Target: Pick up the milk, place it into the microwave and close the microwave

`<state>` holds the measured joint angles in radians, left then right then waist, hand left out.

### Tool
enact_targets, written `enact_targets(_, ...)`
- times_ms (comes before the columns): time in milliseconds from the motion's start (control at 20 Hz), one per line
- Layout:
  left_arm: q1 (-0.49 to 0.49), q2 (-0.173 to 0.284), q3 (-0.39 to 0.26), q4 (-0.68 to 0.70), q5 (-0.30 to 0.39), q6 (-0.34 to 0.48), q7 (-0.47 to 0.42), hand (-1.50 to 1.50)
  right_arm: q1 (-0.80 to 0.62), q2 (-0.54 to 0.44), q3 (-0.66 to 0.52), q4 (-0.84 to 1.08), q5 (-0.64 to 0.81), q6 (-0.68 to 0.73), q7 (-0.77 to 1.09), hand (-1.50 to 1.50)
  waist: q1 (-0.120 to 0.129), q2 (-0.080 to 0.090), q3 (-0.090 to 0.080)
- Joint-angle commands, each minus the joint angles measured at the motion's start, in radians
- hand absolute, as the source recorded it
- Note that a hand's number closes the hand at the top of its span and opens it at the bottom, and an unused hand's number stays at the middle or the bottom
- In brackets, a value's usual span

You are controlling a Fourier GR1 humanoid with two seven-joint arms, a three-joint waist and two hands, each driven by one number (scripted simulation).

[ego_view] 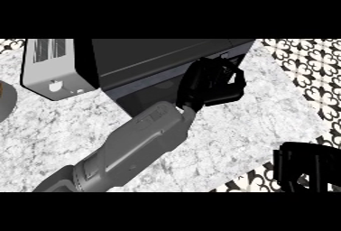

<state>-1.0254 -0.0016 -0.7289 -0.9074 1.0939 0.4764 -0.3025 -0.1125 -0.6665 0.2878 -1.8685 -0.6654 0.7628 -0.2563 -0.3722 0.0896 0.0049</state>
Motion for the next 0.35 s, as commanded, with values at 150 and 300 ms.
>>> enact_targets(150,0.131,0.031,0.083,0.155,0.083,-0.056,-0.050,1.50,0.074,0.022,0.024,-0.089,0.032,-0.038,-0.003,1.50,0.047,0.008,-0.011)
enact_targets(300,0.133,0.040,0.078,0.170,0.099,-0.090,-0.063,1.50,0.113,0.025,0.030,-0.127,0.038,-0.052,-0.005,1.50,0.042,0.002,-0.010)
